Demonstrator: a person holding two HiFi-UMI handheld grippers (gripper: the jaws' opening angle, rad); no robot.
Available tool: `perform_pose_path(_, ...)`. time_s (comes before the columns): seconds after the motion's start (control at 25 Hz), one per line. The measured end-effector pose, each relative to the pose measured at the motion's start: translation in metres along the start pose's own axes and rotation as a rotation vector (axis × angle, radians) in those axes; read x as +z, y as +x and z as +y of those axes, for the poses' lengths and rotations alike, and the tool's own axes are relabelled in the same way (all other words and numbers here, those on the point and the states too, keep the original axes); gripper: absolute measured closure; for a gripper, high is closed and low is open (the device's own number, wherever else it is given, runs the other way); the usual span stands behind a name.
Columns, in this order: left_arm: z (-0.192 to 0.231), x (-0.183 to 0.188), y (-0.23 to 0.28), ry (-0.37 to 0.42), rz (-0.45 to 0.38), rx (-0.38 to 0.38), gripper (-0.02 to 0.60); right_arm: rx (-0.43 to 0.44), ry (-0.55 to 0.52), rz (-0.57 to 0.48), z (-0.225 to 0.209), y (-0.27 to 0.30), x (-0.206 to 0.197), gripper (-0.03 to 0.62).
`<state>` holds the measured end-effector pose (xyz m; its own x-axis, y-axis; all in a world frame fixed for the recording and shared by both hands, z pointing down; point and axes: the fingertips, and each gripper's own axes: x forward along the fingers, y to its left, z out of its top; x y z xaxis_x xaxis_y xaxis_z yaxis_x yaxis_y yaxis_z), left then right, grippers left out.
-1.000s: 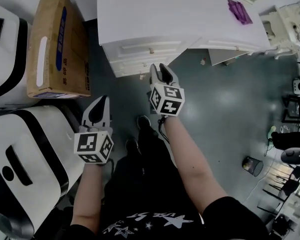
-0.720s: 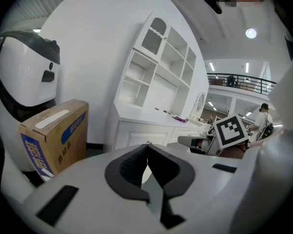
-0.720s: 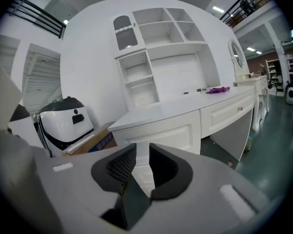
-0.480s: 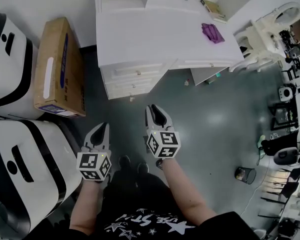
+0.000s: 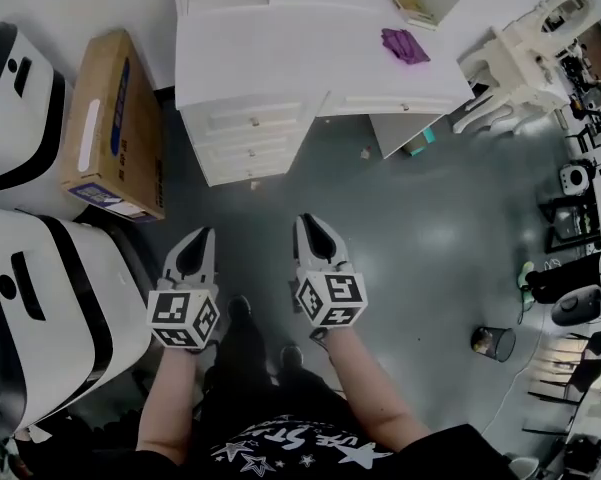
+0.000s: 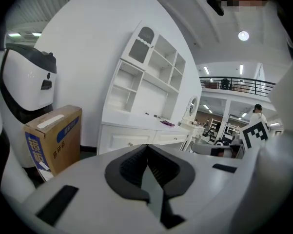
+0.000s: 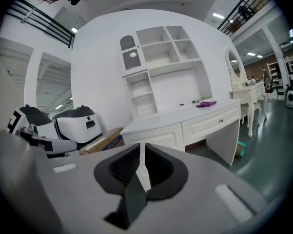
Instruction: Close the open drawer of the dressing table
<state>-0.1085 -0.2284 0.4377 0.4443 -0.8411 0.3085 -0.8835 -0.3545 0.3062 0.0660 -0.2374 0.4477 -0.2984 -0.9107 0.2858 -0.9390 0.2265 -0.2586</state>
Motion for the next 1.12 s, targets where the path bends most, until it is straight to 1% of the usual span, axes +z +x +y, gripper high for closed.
perform_pose_path(0.12,-0.036,-0.003,-0.023,-0.004,-0.018,0.006,0.572,0.022,0.000,-0.029,-0.010,-0.041,0.010,0.590)
perform_pose_path(0.28,-0.085,-0.009,-0.061,0.015,-0.037,0.004,0.572,0.064,0.021,-0.061,-0.019,-0.094,0.025,0.591)
perform_pose_path(0.44,-0.121,-0.004,-0.098,0.031,-0.086,0.023,0.572,0.123,0.037,-0.083,-0.015,-0.135,0.039,0.591)
perform_pose_path(0.56,-0.148,0.003,-0.124,0.050,-0.127,0.040,0.572,0.183,0.051,-0.135,-0.010,-0.168,0.052,0.591)
perform_pose_path(0.68,-0.173,0.007,-0.147,0.059,-0.156,0.052,0.572,0.221,0.085,-0.186,-0.010,-0.199,0.062,0.591)
perform_pose_path(0.84,-0.195,0.014,-0.172,0.080,-0.180,0.065,0.572,0.281,0.080,-0.165,-0.002,-0.223,0.065,0.591)
perform_pose_path(0.96,-0.208,0.013,-0.181,0.077,-0.181,0.053,0.572,0.310,0.032,-0.151,0.005,-0.235,0.064,0.591)
perform_pose_path(1.12,-0.220,-0.002,-0.189,0.052,-0.162,0.045,0.572,0.339,-0.027,-0.112,0.011,-0.248,0.057,0.591)
